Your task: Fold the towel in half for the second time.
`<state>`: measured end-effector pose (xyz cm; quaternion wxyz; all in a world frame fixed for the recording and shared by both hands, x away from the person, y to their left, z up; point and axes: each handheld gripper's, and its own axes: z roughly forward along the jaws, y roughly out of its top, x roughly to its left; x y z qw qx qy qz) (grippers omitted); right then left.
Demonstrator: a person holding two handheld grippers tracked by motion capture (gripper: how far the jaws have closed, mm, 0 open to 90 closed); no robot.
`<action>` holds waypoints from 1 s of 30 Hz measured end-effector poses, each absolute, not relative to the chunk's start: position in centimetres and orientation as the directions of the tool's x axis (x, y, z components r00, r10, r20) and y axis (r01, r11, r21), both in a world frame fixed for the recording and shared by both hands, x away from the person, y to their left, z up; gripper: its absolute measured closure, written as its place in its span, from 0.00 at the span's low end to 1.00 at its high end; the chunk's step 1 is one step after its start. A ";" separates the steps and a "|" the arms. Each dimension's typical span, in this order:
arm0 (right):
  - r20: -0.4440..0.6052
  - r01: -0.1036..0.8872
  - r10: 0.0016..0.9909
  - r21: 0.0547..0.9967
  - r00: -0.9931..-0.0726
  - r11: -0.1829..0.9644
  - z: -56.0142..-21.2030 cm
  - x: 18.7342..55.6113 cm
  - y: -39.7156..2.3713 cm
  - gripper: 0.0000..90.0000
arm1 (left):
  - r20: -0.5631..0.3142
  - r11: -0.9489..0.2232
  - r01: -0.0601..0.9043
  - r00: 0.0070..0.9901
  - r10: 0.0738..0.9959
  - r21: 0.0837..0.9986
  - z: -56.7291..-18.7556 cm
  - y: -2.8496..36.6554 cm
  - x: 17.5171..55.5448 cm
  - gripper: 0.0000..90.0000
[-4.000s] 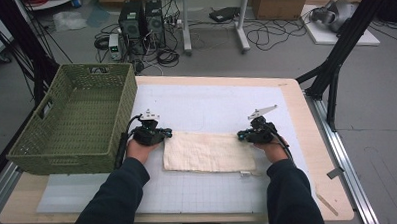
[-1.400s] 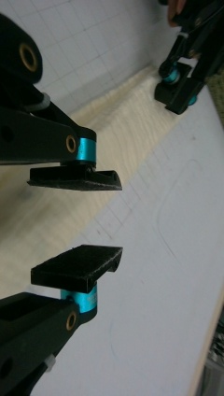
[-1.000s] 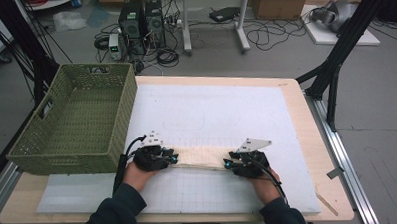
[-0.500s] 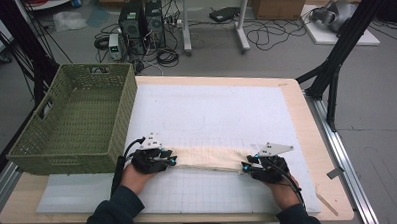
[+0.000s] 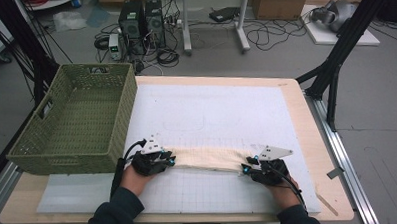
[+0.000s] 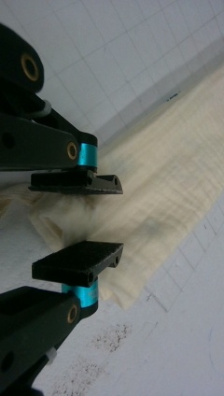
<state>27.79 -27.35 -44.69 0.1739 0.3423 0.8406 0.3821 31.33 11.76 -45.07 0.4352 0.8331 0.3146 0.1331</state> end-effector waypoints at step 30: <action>-0.041 0.371 0.849 0.888 -0.526 0.273 -41.7 27.3 -31.7 0.29 | -0.162 -0.133 0.363 0.676 0.719 0.922 -42.3 15.4 31.4 0.42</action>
